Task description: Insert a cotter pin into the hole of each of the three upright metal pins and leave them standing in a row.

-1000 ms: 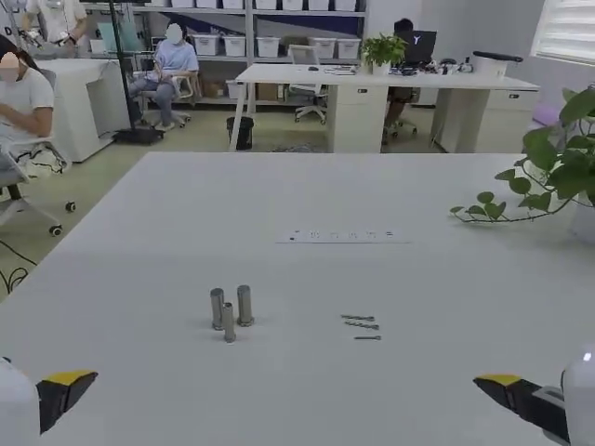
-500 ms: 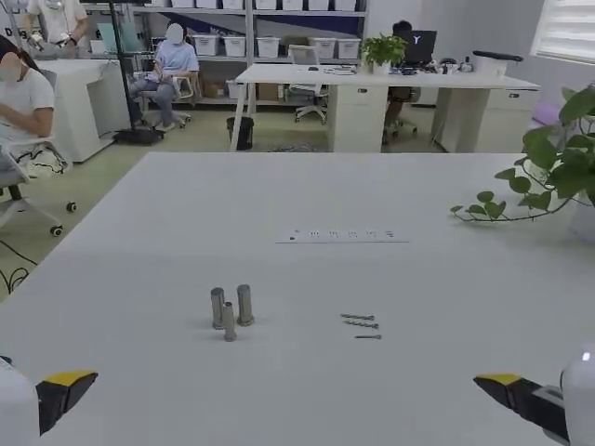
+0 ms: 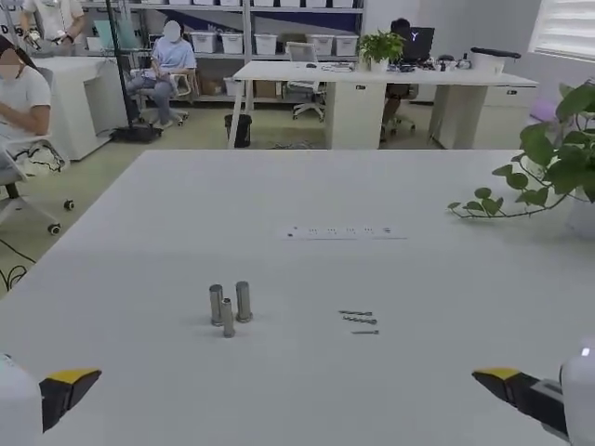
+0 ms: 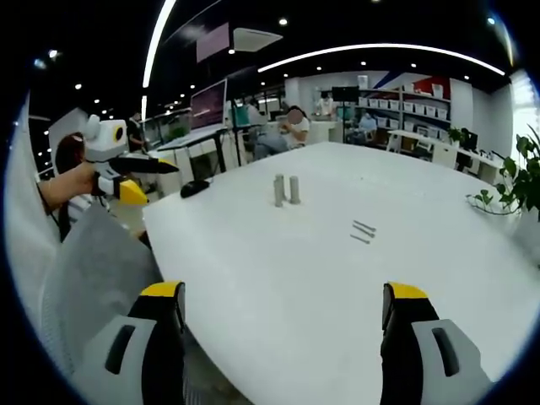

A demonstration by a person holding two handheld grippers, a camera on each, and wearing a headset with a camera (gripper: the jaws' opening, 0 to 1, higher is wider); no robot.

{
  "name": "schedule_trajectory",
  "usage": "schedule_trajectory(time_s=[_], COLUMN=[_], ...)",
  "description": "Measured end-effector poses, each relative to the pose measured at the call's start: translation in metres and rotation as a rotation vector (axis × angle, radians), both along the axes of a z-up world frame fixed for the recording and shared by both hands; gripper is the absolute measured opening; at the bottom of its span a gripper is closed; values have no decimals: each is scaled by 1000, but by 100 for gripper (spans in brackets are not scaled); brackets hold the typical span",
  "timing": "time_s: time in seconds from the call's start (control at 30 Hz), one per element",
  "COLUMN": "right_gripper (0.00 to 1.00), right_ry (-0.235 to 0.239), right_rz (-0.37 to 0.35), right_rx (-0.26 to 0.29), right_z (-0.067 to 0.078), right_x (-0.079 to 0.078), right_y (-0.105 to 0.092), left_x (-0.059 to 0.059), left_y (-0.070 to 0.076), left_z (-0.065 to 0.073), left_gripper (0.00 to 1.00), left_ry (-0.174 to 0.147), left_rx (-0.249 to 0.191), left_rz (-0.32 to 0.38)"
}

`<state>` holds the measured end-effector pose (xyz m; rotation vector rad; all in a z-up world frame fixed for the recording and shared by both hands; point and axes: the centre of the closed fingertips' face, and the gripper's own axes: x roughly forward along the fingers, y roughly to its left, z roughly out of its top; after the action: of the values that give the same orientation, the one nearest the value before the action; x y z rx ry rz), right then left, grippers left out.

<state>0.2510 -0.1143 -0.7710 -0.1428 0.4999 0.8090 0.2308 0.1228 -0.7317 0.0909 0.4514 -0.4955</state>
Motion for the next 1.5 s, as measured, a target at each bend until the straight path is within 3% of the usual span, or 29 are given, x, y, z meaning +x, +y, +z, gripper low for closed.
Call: schedule_trajectory(time_s=[0.33, 0.93, 1.23, 1.5], right_gripper=[96, 93, 87, 86], right_ry=[-28, -32, -39, -37], right_rz=[-14, -18, -10, 0], right_rx=[11, 37, 57, 63], right_z=[7, 9, 14, 16], right_x=[3, 7, 9, 9], right_y=[-2, -2, 1, 4], left_x=[6, 22, 44, 77], left_y=[1, 9, 9, 9], left_z=[5, 5, 6, 10], left_gripper=[82, 65, 54, 43], left_ry=[-21, -38, -61, -97], left_rx=[-15, -31, -20, -71], left_rz=[5, 34, 24, 29])
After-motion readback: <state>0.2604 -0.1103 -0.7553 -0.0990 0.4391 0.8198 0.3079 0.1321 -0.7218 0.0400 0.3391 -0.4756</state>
